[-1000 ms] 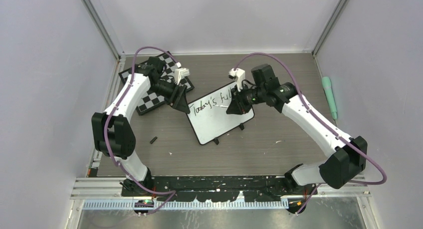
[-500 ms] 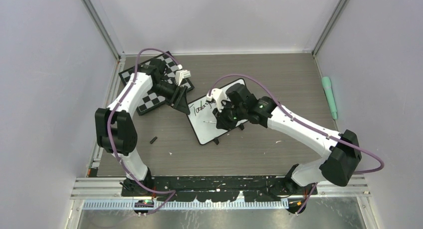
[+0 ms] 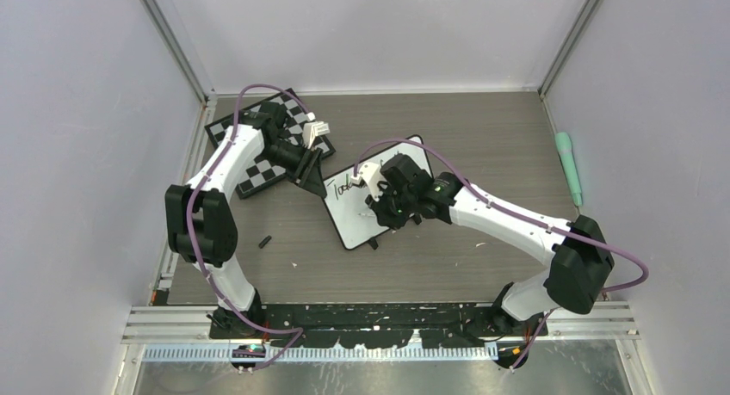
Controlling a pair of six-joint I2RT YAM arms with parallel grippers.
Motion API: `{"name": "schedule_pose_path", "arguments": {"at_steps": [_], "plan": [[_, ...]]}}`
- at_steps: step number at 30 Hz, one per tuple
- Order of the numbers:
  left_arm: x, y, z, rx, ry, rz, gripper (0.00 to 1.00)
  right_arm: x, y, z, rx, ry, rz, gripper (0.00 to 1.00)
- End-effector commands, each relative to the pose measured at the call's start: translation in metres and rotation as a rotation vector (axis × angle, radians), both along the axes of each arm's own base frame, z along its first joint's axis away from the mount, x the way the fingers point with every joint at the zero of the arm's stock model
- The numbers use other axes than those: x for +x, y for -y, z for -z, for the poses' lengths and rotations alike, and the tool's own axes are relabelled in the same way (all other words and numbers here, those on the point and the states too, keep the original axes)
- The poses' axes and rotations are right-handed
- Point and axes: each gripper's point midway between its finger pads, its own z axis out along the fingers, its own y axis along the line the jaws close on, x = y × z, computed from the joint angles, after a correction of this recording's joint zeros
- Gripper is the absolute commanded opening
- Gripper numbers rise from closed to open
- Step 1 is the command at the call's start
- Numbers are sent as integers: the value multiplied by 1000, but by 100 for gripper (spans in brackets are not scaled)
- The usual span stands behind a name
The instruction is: Write a sentence on the whiteboard
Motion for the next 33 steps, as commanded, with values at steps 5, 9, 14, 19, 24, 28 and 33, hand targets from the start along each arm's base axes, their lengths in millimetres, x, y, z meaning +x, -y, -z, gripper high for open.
{"name": "schedule_pose_path", "arguments": {"at_steps": [5, 9, 14, 19, 24, 28, 33], "plan": [[3, 5, -13, -38, 29, 12, 33, 14, -3, -9, 6, 70, 25, 0], [3, 5, -13, -36, 29, 13, 28, 17, -5, -11, 9, 82, 33, 0], [3, 5, -12, -35, 29, 14, 24, 20, -6, -9, 2, 83, 35, 0], [2, 5, -12, -34, 29, 15, 22, 23, -9, -9, 8, 85, 43, 0], [2, 5, -13, -34, 31, 17, 22, 22, -13, -10, 16, 83, 36, 0], [2, 5, -13, -34, 33, 18, 21, 20, -15, -5, 4, 72, 24, 0], [2, 4, -13, -32, 35, 20, 20, 15, -13, 5, -24, 50, 10, 0]]}}
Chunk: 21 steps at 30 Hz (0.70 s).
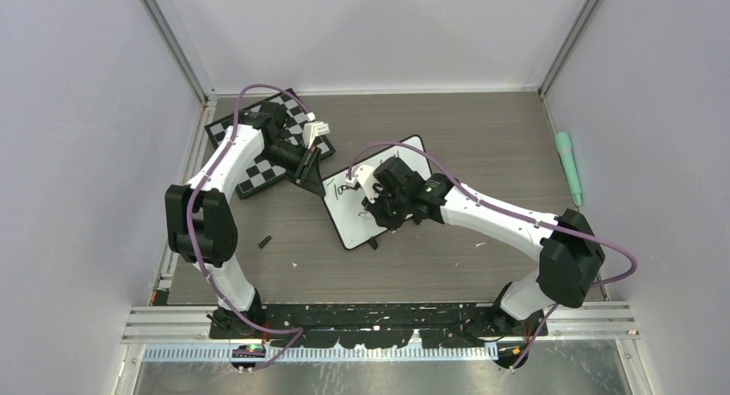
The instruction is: Write a sentence on the whiteboard
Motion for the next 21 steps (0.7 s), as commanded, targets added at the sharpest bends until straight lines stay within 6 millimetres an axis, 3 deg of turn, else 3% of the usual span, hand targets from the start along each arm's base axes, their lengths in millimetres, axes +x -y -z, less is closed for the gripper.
{"name": "schedule_pose_path", "arguments": {"at_steps": [1, 14, 21], "plan": [[2, 4, -13, -29, 36, 17, 20, 7, -11, -10, 27, 33, -16, 0], [2, 3, -13, -24, 37, 19, 19, 3, 6, -5, -24, 46, -11, 0], [2, 4, -15, -27, 38, 18, 19, 16, 11, -16, -23, 81, 30, 0]]}}
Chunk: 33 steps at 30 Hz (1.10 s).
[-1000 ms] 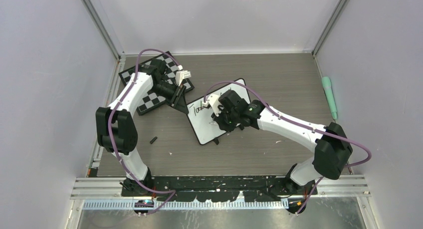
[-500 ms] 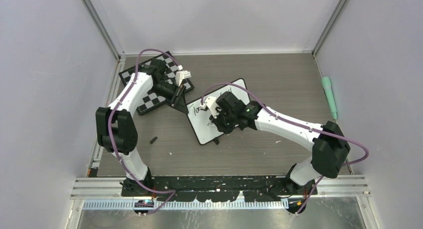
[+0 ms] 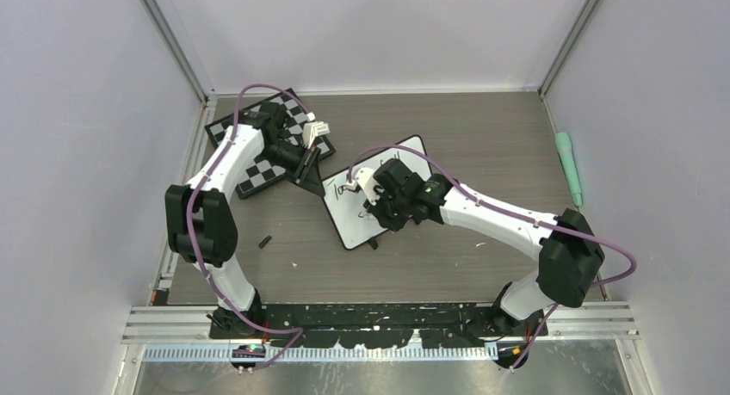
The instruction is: Write a sentence on the whiteboard
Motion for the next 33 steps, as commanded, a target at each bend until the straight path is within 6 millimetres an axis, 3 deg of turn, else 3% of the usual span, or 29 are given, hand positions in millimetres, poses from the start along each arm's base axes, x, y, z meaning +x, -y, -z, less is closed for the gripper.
{"name": "schedule_pose_path", "arguments": {"at_steps": [1, 6, 21, 26, 33], "plan": [[3, 4, -15, -28, 39, 17, 19, 20, 3, -24, 29, 84, 43, 0], [3, 4, -14, -28, 38, 17, 18, 25, -2, -35, 65, 86, 54, 0], [3, 3, -13, -25, 45, 20, 18, 17, -17, -33, 96, 27, 25, 0], [2, 3, -13, -25, 42, 20, 18, 11, -13, -31, 85, 18, 7, 0], [2, 3, -14, -28, 47, 21, 18, 16, 2, -44, 125, 24, 40, 0]]}}
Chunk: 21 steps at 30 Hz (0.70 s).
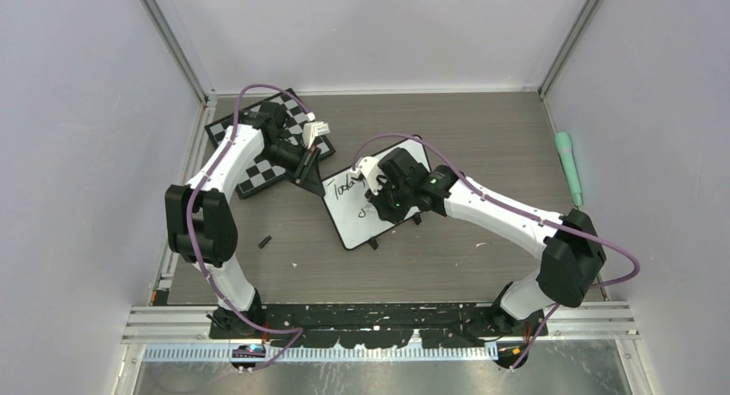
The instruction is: Write a sentence on the whiteboard
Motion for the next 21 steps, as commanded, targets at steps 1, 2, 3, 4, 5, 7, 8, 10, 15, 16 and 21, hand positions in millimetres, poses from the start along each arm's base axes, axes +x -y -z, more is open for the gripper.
{"name": "schedule_pose_path", "arguments": {"at_steps": [1, 2, 3, 4, 5, 7, 8, 10, 15, 16, 21], "plan": [[2, 3, -14, -27, 44, 20, 18, 9, 6, -28, 73, 45, 27, 0], [2, 3, -15, -28, 45, 19, 18, 12, 8, -29, 74, 50, 35, 0], [1, 3, -15, -28, 45, 19, 18, 14, 10, -30, 75, 53, 43, 0], [1, 4, -15, -29, 46, 20, 18, 17, 11, -30, 74, 56, 54, 0], [2, 3, -15, -28, 46, 20, 18, 20, 11, -30, 72, 61, 63, 0], [2, 3, -14, -28, 46, 19, 18, 25, 12, -30, 65, 72, 81, 0], [2, 3, -14, -28, 45, 19, 18, 27, 12, -29, 61, 75, 87, 0], [2, 3, -14, -28, 45, 19, 18, 31, 10, -29, 57, 77, 95, 0], [2, 3, -13, -24, 45, 20, 18, 35, 5, -28, 66, 72, 99, 0], [2, 3, -13, -24, 46, 21, 18, 34, 4, -28, 67, 68, 95, 0], [2, 3, -12, -21, 46, 23, 18, 27, 2, -22, 64, 35, 70, 0]]}}
